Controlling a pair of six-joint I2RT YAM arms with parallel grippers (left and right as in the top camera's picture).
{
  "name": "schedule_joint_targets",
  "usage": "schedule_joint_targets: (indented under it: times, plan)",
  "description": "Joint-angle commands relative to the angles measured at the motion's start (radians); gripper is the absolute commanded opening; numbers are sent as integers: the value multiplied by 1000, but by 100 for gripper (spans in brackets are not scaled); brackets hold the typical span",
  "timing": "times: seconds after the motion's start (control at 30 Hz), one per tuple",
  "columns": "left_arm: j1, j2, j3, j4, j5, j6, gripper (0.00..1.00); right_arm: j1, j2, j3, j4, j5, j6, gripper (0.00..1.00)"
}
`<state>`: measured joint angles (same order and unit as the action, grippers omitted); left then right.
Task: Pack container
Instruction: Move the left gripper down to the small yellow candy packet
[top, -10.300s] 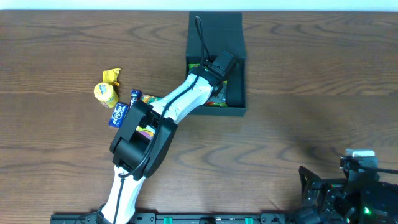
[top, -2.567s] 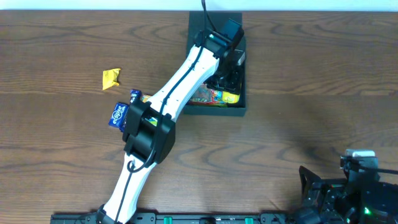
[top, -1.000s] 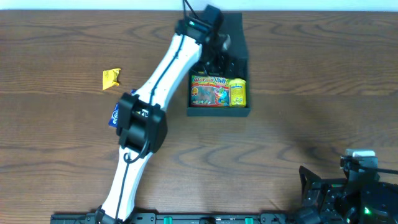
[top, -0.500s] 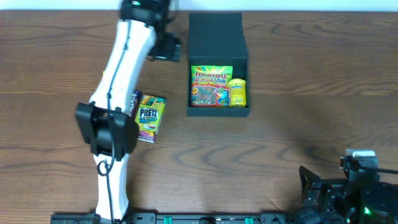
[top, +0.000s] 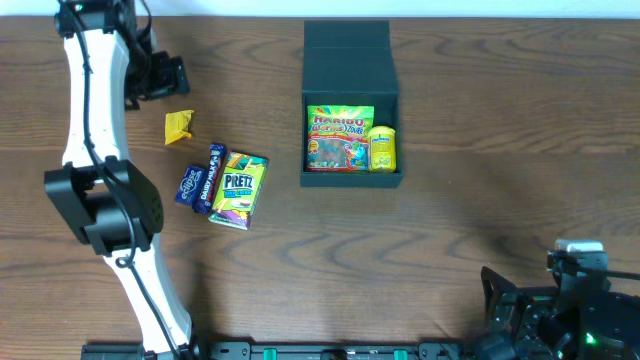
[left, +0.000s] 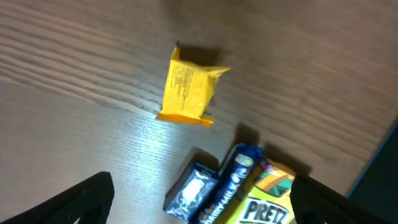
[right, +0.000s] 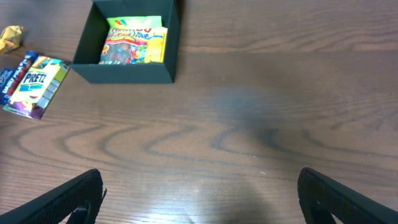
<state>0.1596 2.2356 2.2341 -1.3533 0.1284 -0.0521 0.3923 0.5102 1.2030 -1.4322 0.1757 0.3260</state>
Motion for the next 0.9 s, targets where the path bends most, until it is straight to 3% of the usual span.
schedule_joint_targets:
  times: [0.0,0.33,0.77,0.87]
  plan:
    - [16,-21,-112,38,51,31,92,6,0,6,-1,8,10,99]
    - [16,-21,-394,352,69,46,92,6,0,6,-1,8,10,99]
    - [16,-18,-533,640,-8,57,92,6,0,6,-1,8,10,99]
    - [16,-15,-551,665,-5,57,82,6,0,6,-1,8,10,99]
